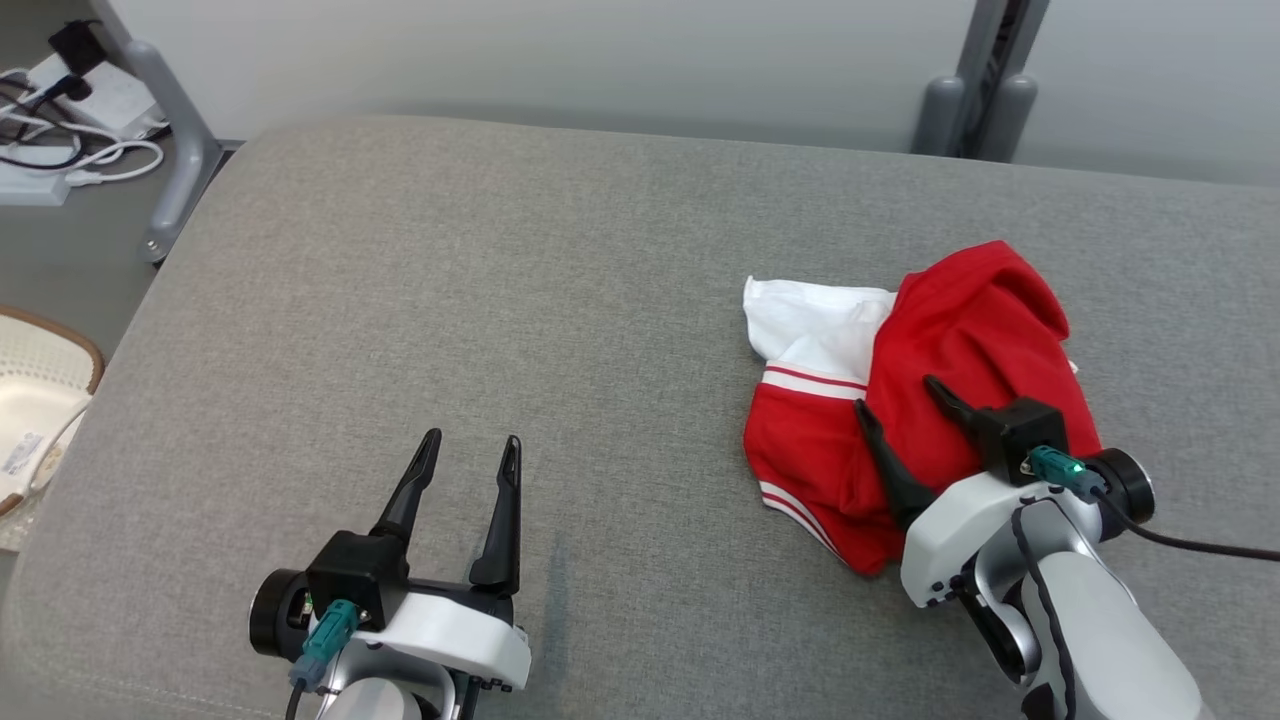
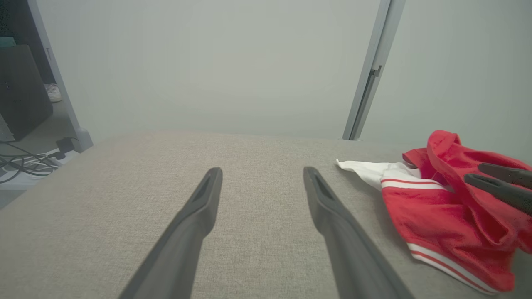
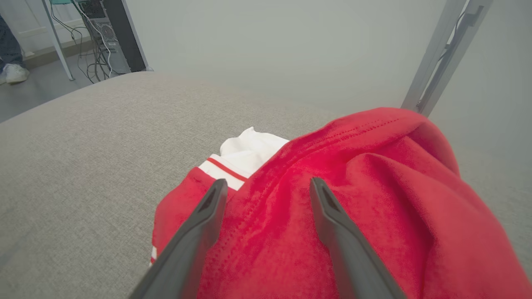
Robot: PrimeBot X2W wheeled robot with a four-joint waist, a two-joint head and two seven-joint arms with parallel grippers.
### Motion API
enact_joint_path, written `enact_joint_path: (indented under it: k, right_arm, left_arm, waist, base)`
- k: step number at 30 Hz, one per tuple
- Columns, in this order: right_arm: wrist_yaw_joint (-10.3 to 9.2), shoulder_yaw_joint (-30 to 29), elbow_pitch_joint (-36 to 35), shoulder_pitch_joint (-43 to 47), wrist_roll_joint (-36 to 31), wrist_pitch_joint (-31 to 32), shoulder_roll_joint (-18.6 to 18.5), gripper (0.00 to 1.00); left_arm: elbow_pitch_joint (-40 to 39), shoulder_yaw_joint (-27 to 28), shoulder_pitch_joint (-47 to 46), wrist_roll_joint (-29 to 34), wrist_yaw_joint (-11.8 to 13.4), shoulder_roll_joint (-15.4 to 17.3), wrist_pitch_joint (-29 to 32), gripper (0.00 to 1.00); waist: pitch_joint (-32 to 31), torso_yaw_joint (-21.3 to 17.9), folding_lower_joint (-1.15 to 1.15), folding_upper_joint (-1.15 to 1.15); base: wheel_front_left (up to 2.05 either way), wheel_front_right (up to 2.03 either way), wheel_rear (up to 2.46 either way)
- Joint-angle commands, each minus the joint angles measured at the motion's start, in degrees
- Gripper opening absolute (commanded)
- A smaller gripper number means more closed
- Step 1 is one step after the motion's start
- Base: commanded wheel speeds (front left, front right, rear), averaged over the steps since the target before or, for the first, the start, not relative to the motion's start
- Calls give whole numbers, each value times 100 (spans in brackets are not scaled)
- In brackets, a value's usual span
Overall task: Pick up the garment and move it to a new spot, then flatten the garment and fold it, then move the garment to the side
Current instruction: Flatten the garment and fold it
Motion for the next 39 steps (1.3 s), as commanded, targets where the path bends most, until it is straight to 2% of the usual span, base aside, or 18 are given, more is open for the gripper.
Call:
enact_joint_path:
  k: [1, 10, 11, 12, 13, 21, 27, 30, 35, 37, 39]
  right_arm:
    - [-2, -61, 63, -53, -52, 24, -4, 100]
    - [-2, -204, 564, -220, -237, 356, 57, 100]
    - [-2, -221, 604, -226, -241, 379, 60, 48]
    - [-2, -230, 630, -241, -265, 383, 60, 3]
    - [-2, -243, 651, -249, -262, 364, 64, 0]
    - [-2, -380, 385, -135, -19, -21, 84, 0]
    - [-2, -271, -376, -169, 608, -255, 77, 0]
    - [-2, -567, -839, -134, 813, -168, -64, 0]
    - [-2, -1443, -1500, 299, 1085, 232, -254, 0]
    - [-2, -1866, -1661, 548, 1344, 428, -226, 0]
    - [-2, -2042, -1704, 698, 1400, 526, -223, 0]
  left_arm:
    - [5, 32, 11, 44, -30, 13, -22, 100]
    - [-19, -110, -10, -95, 11, -5, -22, 100]
    - [-19, -134, -26, -116, 22, -5, -22, 100]
    - [-20, -154, -40, -117, 38, -4, -22, 100]
    - [-21, -168, -54, -131, 48, -6, -22, 100]
    - [14, -127, -31, -100, 54, -6, -22, 100]
    - [33, -14, 53, -34, -1, -4, -22, 100]
    - [19, 44, 75, 9, -22, -7, -22, 100]
    - [-1, 100, 81, 58, -62, -6, -22, 100]
    - [-3, 114, 73, 74, -79, -5, -22, 100]
    - [1, 114, 67, 78, -93, -5, -22, 100]
  waist:
    - [42, 67, 0, 0]
    - [129, 206, 0, 0]
    - [133, 209, 0, 0]
    - [135, 210, 0, 0]
    - [136, 208, 0, 0]
    - [43, 20, 0, 0]
    - [-94, -354, 0, 0]
    - [-136, -615, 0, 0]
    - [-169, -1063, 0, 0]
    - [-171, -1227, 0, 0]
    - [-170, -1304, 0, 0]
  base:
    - [0, 0, 0]
    - [0, 0, 0]
    - [0, 0, 0]
    - [0, 0, 0]
    - [0, 0, 0]
    - [0, 0, 0]
    - [0, 0, 0]
    - [0, 0, 0]
    - [0, 0, 0]
    - [0, 0, 0]
    - [0, 0, 0]
